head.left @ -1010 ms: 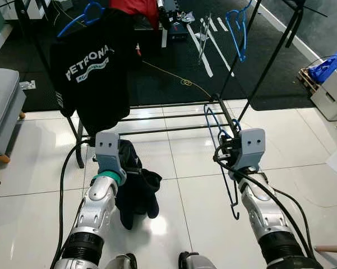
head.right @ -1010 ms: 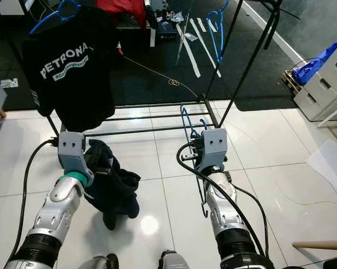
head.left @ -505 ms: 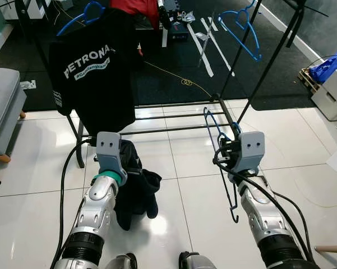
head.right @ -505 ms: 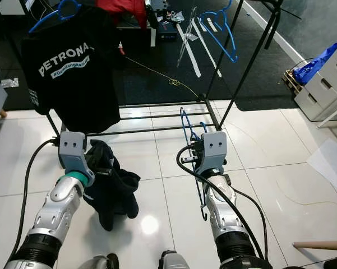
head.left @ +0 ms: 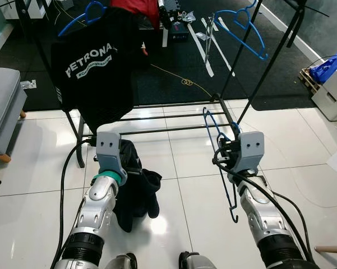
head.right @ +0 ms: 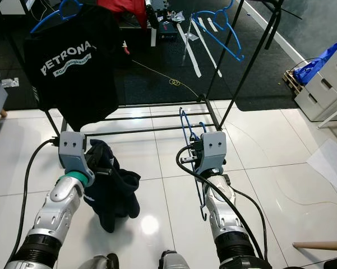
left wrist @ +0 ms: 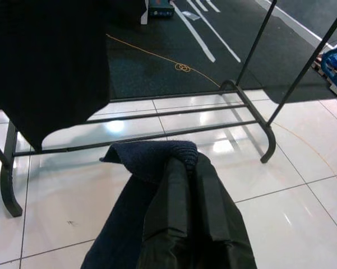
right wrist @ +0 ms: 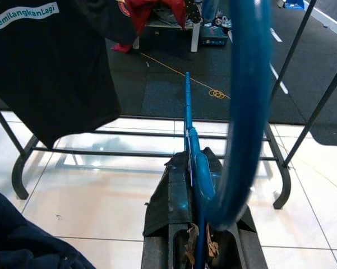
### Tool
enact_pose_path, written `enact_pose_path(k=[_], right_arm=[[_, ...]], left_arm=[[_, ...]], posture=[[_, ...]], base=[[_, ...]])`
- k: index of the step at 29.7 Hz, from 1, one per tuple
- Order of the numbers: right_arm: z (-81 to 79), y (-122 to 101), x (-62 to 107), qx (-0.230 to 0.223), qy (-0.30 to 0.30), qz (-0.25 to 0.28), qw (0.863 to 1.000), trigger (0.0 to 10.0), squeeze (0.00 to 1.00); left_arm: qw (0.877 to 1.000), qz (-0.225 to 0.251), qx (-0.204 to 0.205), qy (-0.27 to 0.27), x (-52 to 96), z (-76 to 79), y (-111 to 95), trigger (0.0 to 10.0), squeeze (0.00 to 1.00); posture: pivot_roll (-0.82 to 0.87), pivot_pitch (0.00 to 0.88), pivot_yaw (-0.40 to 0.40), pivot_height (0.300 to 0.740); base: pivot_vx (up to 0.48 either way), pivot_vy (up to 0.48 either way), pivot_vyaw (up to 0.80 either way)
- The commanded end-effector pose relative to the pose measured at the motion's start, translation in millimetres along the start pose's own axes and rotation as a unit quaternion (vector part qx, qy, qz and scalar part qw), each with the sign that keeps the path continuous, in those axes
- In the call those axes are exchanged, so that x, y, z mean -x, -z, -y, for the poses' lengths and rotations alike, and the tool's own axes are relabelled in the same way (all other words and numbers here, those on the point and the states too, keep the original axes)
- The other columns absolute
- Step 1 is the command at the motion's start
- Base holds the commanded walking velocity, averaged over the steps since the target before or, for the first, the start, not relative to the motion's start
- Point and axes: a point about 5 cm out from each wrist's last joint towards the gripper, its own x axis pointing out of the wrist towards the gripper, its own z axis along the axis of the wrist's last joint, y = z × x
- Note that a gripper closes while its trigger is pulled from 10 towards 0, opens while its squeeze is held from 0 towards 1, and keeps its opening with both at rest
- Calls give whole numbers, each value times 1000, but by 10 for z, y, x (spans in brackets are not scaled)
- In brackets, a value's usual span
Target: Hang hanger
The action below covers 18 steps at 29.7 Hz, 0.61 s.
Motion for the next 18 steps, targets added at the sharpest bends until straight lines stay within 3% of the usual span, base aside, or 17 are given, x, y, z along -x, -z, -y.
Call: enact_pose_path(k=[1,11,18], right_arm=[[11,41,27,-9,6,-8,1000,10000,0],[11,48,39,-8,5,-8,1000,10000,0],[9,53,46,-7,3,-9,1000,10000,0]], left_arm=[[1000,7,2,6,0,16,-33,10000,0],[1000,15,8,22,7,37,-60,10000,0],[999,18,8,28,22,50,-64,10000,0]], posture=[[-65,62,7,740],[-67,52,5,740],[-66,53,5,740]], base=[[0,0,0],[0,0,0],[279,0,0]])
